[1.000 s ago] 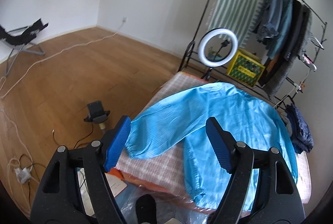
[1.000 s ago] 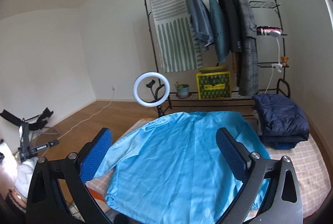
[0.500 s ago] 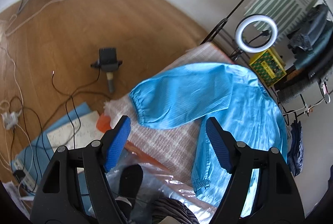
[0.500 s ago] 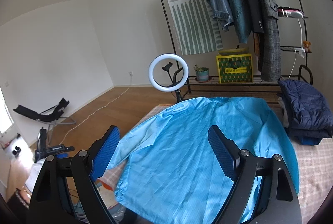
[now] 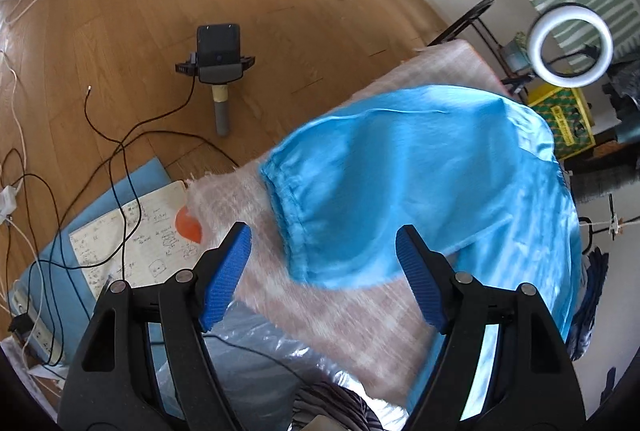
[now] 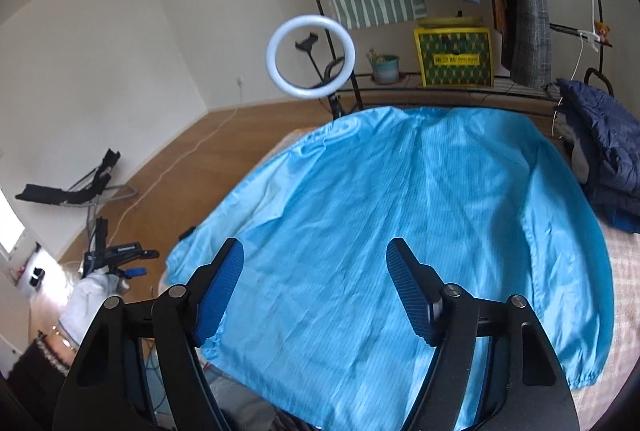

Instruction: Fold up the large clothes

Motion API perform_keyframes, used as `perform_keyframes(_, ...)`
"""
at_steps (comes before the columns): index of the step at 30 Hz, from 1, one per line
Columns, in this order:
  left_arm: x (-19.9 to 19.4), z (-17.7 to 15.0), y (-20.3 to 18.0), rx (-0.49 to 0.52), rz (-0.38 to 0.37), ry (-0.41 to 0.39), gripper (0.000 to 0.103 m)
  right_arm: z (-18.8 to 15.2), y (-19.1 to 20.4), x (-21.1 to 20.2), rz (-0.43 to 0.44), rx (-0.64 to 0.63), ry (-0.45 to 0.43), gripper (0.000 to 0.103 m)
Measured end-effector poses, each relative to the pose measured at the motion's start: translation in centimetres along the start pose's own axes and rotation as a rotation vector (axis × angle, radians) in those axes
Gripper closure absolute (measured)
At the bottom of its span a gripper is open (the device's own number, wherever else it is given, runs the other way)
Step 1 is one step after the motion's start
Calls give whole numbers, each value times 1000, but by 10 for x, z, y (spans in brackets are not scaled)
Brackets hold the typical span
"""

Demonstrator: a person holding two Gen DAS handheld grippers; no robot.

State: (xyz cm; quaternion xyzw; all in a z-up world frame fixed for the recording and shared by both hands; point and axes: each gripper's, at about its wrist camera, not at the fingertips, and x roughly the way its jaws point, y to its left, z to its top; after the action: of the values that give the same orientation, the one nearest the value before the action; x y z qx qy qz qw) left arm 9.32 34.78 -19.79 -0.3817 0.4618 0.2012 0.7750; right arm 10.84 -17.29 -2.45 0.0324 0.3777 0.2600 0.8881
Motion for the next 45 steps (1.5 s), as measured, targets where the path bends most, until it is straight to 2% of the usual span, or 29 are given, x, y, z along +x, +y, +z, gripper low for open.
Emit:
perform_keyframes(6, 35, 19, 21, -68, -17, 34, 26, -3, 15, 29, 2, -38, 47, 33)
perform_keyframes(10, 54, 22, 22, -84, -34, 72, 26, -5, 19, 39, 5, -39, 63, 34)
perform_keyframes(12, 57, 24, 20, -88, -31, 62, 26, -7, 18, 40, 1, -38, 67, 34)
perform_keyframes(14, 58, 27, 16, -76, -41, 47, 38, -9, 16, 41, -7, -35, 65, 34)
perform_keyframes(16, 61, 29, 11, -39, -5, 48, 81, -9, 12, 43, -15, -28, 67, 34)
perform_keyframes(17, 63, 29, 8, -19, 13, 48, 88, -9, 10, 43, -18, -23, 70, 34)
perform_keyframes(22, 47, 30, 2, -18, -27, -21, 93, -11, 5, 44, -33, -14, 71, 39)
perform_keyframes(24, 32, 31, -8, 19, -50, -64, 93, -12, 3, 45, -35, -12, 72, 39)
perform_keyframes(28, 1, 23, -34, 88, -129, -119, 94, -14, -4, 53, -28, 5, 96, 51)
perform_keyframes(32, -25, 0, -73, 205, -213, -143, 95, -16, -10, 60, -20, 29, 114, 52)
perform_keyframes(39, -64, -79, -157, 526, -309, -182, 95, -16, -19, 62, -45, 46, 104, 52)
perform_keyframes(42, -70, -120, -181, 640, -351, -156, 95, -13, -22, 61, -51, 45, 99, 52)
perform_keyframes(45, -68, -155, -195, 735, -389, -95, 96, -11, -24, 60, -60, 39, 93, 52)
